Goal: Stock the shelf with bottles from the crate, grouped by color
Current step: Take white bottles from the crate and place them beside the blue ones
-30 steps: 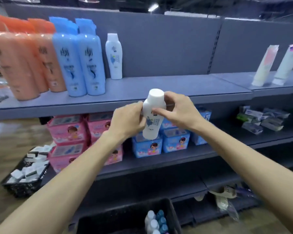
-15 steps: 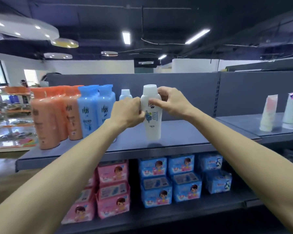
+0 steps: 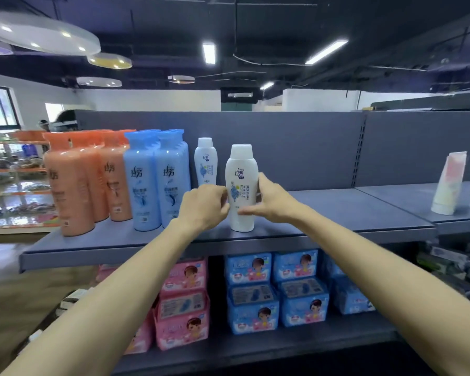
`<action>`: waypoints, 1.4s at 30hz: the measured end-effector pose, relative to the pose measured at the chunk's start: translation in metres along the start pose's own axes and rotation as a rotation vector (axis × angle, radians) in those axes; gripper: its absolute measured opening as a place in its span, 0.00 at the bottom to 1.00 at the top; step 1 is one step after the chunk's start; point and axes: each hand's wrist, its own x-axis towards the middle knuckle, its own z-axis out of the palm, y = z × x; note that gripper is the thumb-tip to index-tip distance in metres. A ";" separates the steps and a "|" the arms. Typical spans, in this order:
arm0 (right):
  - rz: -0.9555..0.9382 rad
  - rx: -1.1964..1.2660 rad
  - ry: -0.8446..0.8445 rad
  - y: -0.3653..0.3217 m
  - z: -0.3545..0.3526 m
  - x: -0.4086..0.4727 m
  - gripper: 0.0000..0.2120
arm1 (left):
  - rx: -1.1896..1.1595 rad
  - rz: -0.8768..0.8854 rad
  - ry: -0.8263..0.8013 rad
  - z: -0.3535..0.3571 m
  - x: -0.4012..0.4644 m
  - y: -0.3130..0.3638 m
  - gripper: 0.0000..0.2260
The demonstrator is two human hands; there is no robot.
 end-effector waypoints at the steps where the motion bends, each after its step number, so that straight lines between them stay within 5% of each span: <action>1: 0.005 -0.022 -0.001 0.005 0.006 -0.003 0.31 | 0.010 0.012 -0.007 0.002 -0.002 0.000 0.05; 19: 0.128 -0.004 0.129 0.018 0.038 0.015 0.32 | 0.050 -0.018 -0.016 0.030 -0.012 -0.025 0.06; 42: 0.148 -0.010 0.113 0.035 0.091 0.142 0.22 | 0.165 -0.004 0.101 0.054 0.004 -0.026 0.07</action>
